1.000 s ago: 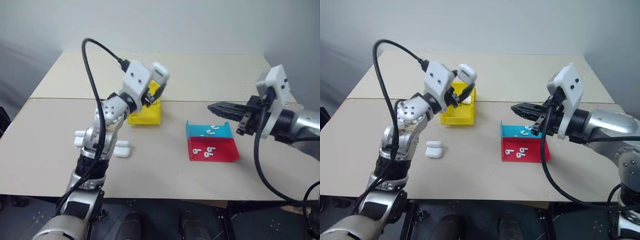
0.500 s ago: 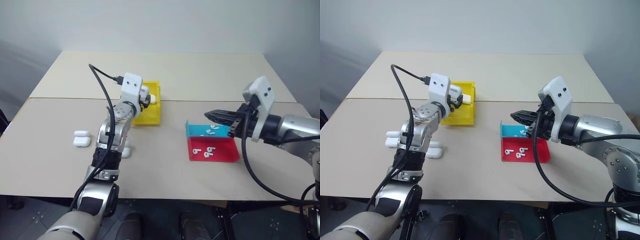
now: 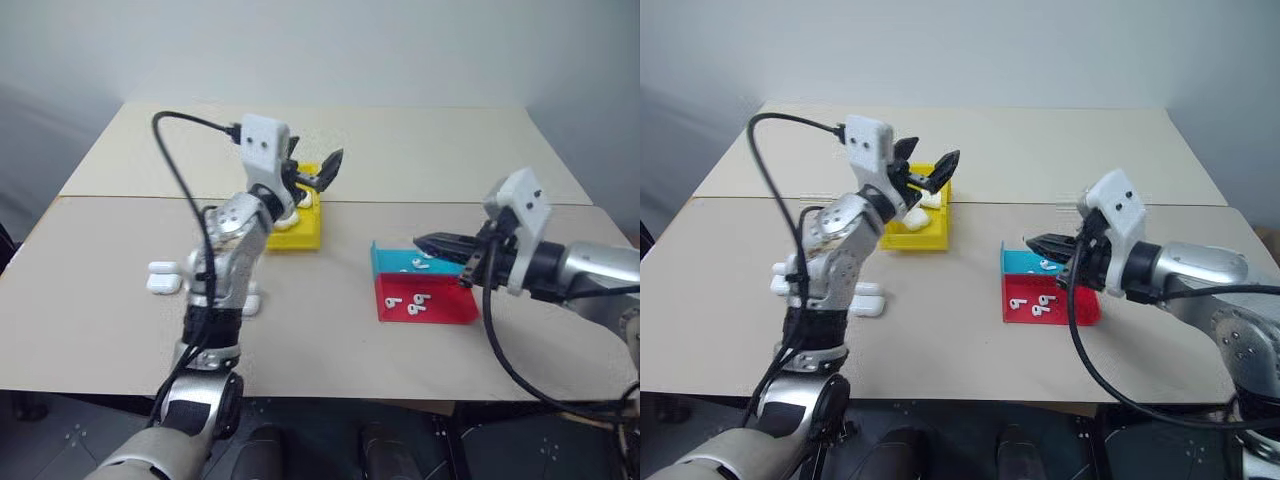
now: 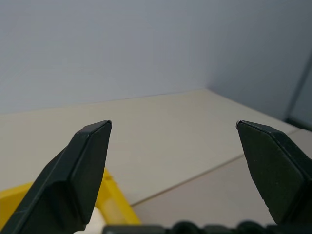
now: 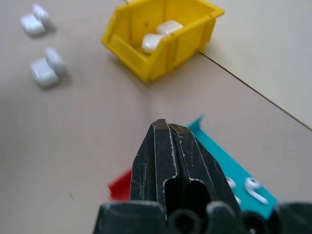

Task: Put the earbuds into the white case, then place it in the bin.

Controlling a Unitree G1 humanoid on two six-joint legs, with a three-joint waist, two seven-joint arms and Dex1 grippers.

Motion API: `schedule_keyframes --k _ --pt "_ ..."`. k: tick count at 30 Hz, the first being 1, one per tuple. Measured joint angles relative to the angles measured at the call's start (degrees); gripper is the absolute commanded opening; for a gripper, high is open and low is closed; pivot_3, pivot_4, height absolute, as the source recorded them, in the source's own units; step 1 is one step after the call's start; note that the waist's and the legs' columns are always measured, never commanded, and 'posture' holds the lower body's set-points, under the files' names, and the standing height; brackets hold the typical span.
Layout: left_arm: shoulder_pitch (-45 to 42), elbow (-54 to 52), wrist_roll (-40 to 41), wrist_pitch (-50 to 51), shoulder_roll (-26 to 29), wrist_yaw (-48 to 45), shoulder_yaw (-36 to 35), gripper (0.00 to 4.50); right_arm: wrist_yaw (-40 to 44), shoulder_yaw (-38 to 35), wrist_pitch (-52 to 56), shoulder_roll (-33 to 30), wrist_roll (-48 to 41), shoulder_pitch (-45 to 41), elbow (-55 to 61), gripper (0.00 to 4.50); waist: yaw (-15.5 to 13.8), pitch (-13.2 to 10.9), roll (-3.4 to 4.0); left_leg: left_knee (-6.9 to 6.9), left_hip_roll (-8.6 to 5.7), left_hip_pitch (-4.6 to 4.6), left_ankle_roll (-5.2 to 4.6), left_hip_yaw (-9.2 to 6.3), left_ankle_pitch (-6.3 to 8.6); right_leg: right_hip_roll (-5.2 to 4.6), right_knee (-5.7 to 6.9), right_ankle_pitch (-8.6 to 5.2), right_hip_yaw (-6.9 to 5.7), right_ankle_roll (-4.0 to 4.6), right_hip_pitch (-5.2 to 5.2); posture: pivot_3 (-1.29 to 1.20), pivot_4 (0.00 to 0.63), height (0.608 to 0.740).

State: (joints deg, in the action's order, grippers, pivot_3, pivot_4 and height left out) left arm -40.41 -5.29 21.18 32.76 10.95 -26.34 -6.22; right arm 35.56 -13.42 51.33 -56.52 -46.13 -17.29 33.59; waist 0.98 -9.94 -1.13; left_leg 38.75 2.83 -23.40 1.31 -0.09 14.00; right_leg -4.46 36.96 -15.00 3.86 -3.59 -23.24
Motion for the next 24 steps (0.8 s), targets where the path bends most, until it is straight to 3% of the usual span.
schedule_keyframes --k 5,10,13,18,24 --pt "11.72 -9.60 8.95 4.48 14.42 -14.48 -1.45 4.45 17.21 -6.94 -22.29 -2.45 11.77 13.86 -2.74 0.00 0.11 0.00 0.00 0.05 0.01 0.13 0.01 0.06 0.00 -0.01 0.02 -0.01 0.04 -0.02 0.11 0.00 0.150 0.740" --pt "21.40 -15.05 13.93 5.26 27.18 -24.78 -4.62 4.45 31.79 -13.88 -36.18 -5.64 16.34 18.74 -10.23 0.00 0.02 -0.01 -0.03 -0.02 0.03 0.50 0.01 0.09 0.01 0.00 -0.05 -0.02 0.03 0.01 0.45 0.00 0.150 0.740" --pt "26.87 -16.97 15.75 5.24 33.95 -29.80 -7.76 4.45 35.77 -16.01 -41.00 -5.83 18.54 19.69 -15.45 0.00 0.02 -0.05 -0.08 -0.03 0.05 0.54 0.01 0.10 0.01 0.00 -0.08 -0.03 0.02 0.02 0.51 0.00 0.150 0.740" --pt "32.50 -20.80 21.09 6.23 39.14 -33.94 -15.06 4.45 37.33 -16.51 -43.83 -5.84 20.75 19.39 -20.70 0.00 0.00 -0.05 -0.08 -0.03 0.06 0.59 0.01 0.11 0.01 -0.01 -0.08 -0.03 0.03 0.02 0.57 0.00 0.150 0.740" --pt "34.79 -23.03 22.82 6.10 39.35 -33.25 -16.64 4.45 38.62 -13.97 -45.32 -5.83 21.24 16.35 -21.95 0.00 -0.08 -0.04 -0.09 -0.02 0.06 0.60 0.02 0.11 0.01 -0.01 -0.09 -0.03 0.03 0.02 0.59 0.00 0.150 0.740"
